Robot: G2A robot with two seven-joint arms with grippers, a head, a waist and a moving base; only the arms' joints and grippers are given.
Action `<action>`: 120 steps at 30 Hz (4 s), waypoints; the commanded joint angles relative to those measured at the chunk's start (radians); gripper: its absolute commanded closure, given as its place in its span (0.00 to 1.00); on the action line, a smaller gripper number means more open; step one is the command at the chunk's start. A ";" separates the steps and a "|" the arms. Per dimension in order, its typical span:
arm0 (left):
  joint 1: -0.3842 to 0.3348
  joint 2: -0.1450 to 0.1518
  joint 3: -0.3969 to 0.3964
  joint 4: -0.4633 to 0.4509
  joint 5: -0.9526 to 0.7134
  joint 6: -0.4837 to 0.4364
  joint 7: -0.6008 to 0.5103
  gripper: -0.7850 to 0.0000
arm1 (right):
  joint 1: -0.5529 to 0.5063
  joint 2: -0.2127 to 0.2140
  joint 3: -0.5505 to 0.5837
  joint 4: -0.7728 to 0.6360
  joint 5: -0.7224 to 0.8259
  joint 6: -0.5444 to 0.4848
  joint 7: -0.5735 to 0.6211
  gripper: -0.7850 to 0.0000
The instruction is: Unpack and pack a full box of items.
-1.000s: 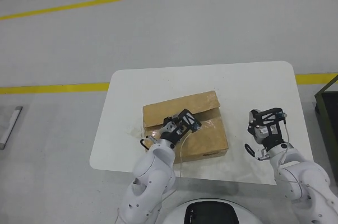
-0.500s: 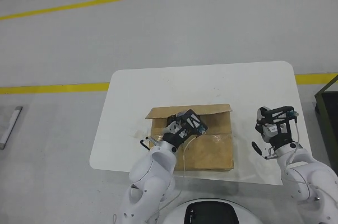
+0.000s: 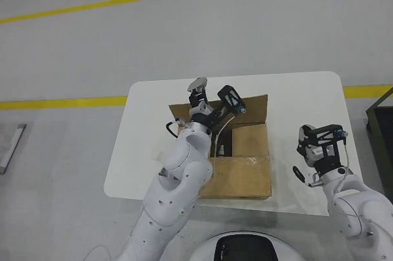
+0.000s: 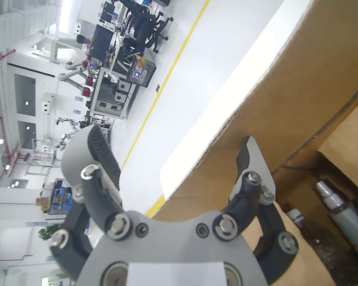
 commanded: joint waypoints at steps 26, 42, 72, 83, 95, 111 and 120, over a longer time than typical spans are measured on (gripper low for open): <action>0.117 -0.014 -0.090 -0.093 -0.053 -0.034 -0.047 0.00 | -0.020 -0.003 0.017 -0.017 0.229 -0.055 -0.033 1.00; 0.551 0.024 -0.405 -0.529 -0.343 -0.053 -0.108 0.00 | 0.007 0.031 0.055 0.068 0.430 -0.509 0.084 0.55; 0.563 0.049 -0.434 -0.537 -0.338 -0.051 -0.089 0.00 | 0.027 0.051 -0.037 0.114 0.411 -0.495 0.041 0.51; 0.559 0.055 -0.438 -0.535 -0.337 -0.036 -0.090 0.00 | 0.031 0.058 -0.074 0.098 0.388 -0.503 0.046 0.44; 0.555 0.062 -0.440 -0.526 -0.345 -0.027 -0.090 0.00 | 0.041 0.065 -0.101 0.125 0.463 -0.525 0.047 0.65; 0.544 0.067 -0.436 -0.517 -0.384 -0.002 -0.091 0.00 | 0.000 0.089 -0.075 0.103 0.558 -0.595 0.142 0.20; 0.539 0.070 -0.429 -0.514 -0.386 -0.006 -0.096 0.00 | 0.001 0.090 -0.074 0.102 0.562 -0.596 0.152 0.47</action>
